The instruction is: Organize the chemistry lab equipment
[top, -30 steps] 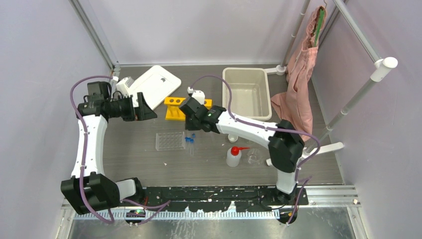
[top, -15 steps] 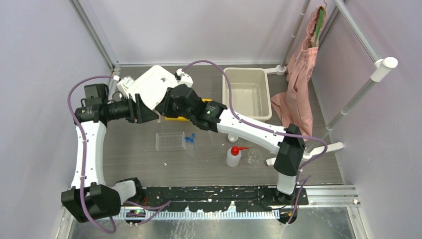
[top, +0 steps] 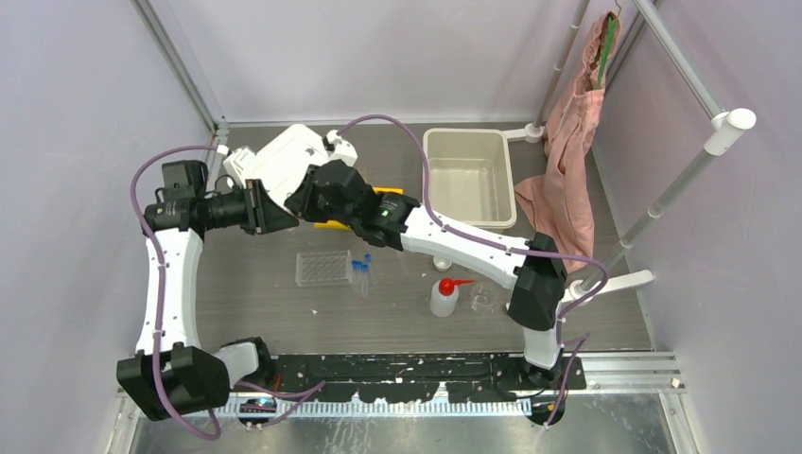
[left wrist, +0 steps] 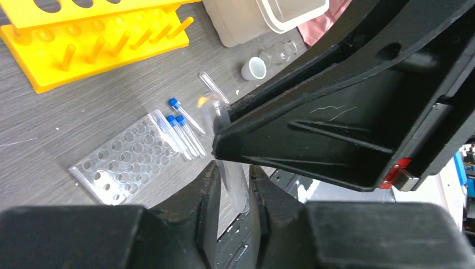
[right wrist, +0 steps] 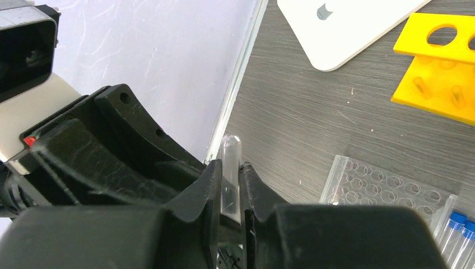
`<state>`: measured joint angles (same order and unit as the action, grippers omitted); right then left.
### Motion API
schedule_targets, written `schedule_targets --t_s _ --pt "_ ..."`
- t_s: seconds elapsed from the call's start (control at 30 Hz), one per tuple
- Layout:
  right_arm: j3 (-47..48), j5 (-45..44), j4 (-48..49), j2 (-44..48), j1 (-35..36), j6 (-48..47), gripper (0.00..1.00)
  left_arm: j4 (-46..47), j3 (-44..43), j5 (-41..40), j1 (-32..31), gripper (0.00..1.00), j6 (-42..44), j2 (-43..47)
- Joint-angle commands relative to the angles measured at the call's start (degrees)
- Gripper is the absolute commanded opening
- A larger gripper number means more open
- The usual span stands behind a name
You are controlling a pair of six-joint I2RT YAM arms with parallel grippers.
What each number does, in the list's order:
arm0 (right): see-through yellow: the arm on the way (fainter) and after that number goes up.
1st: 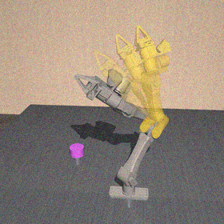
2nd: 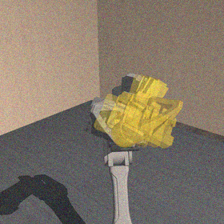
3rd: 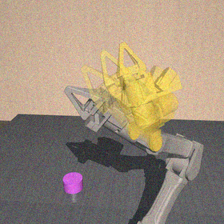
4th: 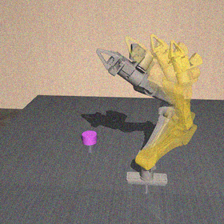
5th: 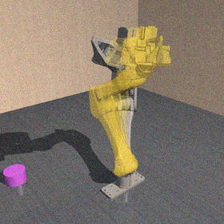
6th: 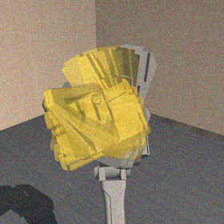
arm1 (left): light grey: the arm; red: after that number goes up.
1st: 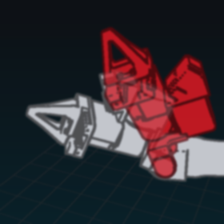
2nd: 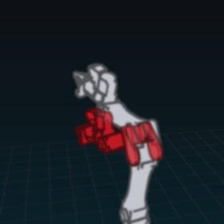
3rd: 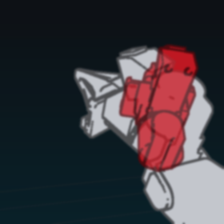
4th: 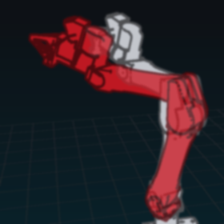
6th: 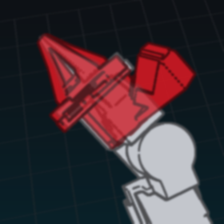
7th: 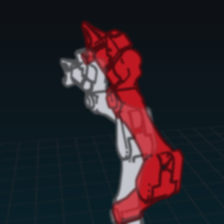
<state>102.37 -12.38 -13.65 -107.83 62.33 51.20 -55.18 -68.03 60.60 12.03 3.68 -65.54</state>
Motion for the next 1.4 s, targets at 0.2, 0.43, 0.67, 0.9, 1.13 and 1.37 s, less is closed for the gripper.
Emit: schedule_targets --t_s 0.2,0.43,0.67,0.9,1.13,1.37 --pt "11.2 1.6 -6.4 -1.2 -0.4 -2.6 0.47 -2.5 0.1 1.4 0.2 0.07 5.5 0.1" --pt "27.2 10.0 -28.4 -7.4 -2.3 -8.0 0.63 -5.6 -0.8 2.2 0.2 0.08 10.6 0.6" --pt "28.4 16.1 -32.1 -7.4 -3.1 -9.5 0.62 -4.2 0.4 4.0 0.1 0.10 12.0 3.3" --pt "29.0 21.0 -30.1 -7.8 -3.9 -7.9 0.55 -3.6 1.9 4.4 0.1 0.10 14.2 6.8" --pt "34.2 22.0 -32.0 -11.0 -4.2 -8.2 0.44 -7.1 0.6 5.0 0.0 0.08 16.9 5.6" --pt "34.7 22.8 -33.8 -12.1 -5.4 -8.8 0.22 -7.7 -0.1 4.8 0.1 0.07 17.5 4.8"
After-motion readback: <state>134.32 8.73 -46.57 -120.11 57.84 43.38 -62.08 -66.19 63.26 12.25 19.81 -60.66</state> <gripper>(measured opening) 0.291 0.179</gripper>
